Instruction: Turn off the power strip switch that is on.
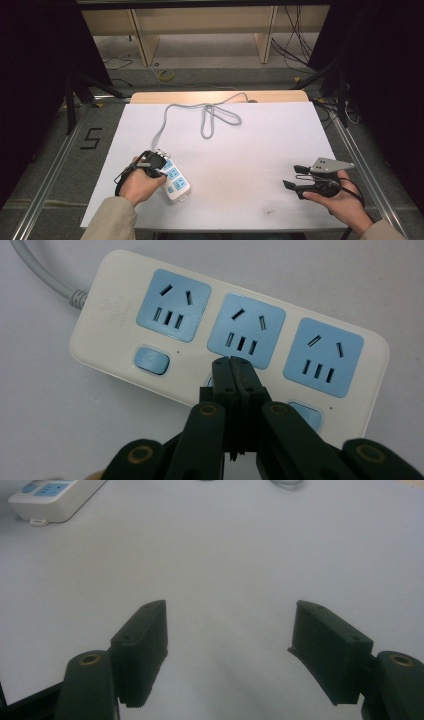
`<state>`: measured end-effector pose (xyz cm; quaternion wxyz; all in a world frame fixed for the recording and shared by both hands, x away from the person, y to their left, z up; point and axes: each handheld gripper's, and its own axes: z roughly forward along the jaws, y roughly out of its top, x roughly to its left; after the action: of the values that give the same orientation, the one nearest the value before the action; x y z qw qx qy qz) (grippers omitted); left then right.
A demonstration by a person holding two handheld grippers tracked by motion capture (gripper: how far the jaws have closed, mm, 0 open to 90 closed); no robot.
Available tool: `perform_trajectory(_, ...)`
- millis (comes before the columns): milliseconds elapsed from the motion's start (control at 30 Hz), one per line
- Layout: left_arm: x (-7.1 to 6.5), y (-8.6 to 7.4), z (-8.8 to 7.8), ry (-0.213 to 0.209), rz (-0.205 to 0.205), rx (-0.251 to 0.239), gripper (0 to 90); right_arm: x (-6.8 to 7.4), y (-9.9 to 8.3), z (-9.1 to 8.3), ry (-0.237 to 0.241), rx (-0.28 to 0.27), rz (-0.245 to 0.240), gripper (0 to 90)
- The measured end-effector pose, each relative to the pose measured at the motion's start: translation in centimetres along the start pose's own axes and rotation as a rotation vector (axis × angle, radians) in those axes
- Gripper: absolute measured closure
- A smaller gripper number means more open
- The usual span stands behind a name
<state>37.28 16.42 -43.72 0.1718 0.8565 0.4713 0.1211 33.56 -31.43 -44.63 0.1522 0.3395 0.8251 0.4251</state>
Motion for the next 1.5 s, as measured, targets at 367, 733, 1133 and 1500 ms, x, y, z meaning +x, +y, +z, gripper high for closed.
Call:
perform_trajectory(367,0.1,-0.1,0.0,-0.003,-0.002,-0.01,90.0,0.0,0.0,0.0,-0.001,-0.001,0.0,30.9)
perform_trajectory(733,0.1,-0.1,0.0,0.008,0.003,-0.031,90.0,0.0,0.0,0.0,-0.001,-0.002,0.0,30.9)
perform_trajectory(1133,0.4,0.0,-0.7,0.038,-0.004,-0.129,90.0,0.0,0.0,0.0,-0.001,-0.003,0.002,30.9)
perform_trajectory(1500,0.4,0.1,-1.2,0.05,0.008,-0.232,89.8,0.0,0.0,0.0,0.0,-0.003,0.002,30.9)
